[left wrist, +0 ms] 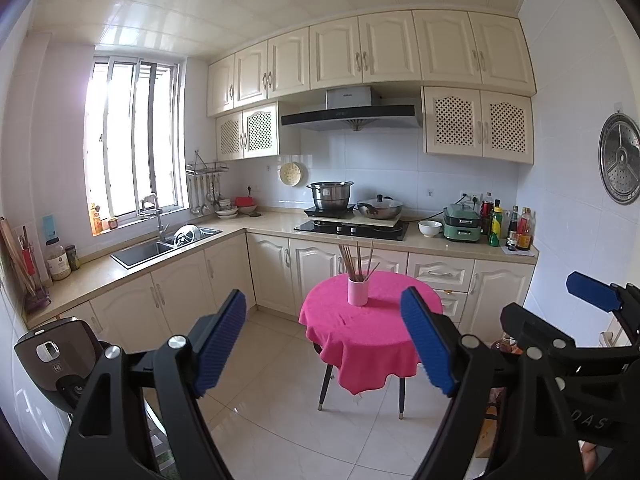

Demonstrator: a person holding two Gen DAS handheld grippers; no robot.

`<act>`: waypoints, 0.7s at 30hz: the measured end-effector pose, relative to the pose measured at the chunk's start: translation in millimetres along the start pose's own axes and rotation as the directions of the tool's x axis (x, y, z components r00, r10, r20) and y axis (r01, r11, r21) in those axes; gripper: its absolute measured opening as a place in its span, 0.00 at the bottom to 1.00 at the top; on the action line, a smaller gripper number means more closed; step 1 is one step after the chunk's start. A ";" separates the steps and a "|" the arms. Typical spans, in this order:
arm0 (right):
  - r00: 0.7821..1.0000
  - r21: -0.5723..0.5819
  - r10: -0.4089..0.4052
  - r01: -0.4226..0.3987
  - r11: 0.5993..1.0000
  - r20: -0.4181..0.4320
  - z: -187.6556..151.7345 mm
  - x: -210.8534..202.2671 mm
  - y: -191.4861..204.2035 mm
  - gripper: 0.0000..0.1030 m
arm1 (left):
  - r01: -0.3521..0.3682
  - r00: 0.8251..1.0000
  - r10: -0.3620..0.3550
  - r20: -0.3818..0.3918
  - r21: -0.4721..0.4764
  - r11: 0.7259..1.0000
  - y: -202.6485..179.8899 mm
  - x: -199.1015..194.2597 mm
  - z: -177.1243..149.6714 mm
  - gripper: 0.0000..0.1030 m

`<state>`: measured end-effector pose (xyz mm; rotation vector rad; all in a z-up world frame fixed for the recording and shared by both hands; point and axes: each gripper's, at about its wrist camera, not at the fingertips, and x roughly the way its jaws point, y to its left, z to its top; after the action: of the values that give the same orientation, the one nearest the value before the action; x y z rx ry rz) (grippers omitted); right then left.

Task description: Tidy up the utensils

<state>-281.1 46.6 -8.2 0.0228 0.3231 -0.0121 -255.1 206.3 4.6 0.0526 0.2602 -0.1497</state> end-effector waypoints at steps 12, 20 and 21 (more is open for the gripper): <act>1.000 0.002 0.001 -0.001 1.000 -0.003 -1.6 0.7 -1.9 0.90 | 0.000 1.000 0.000 -0.003 0.000 1.000 -1.0 0.7 -0.2 0.76; 1.000 0.005 0.001 -0.001 1.000 -0.005 -2.5 1.0 -2.7 0.90 | 0.003 1.000 -0.003 -0.007 0.001 1.000 2.7 4.0 -0.5 0.76; 1.000 0.004 0.000 0.000 1.000 -0.005 -2.0 1.1 -2.7 0.90 | 0.003 1.000 -0.003 -0.008 0.001 1.000 3.2 3.9 0.0 0.76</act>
<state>-280.7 44.0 -10.5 0.0264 0.3284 -0.0128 -250.9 208.9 3.7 0.0534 0.2683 -0.1522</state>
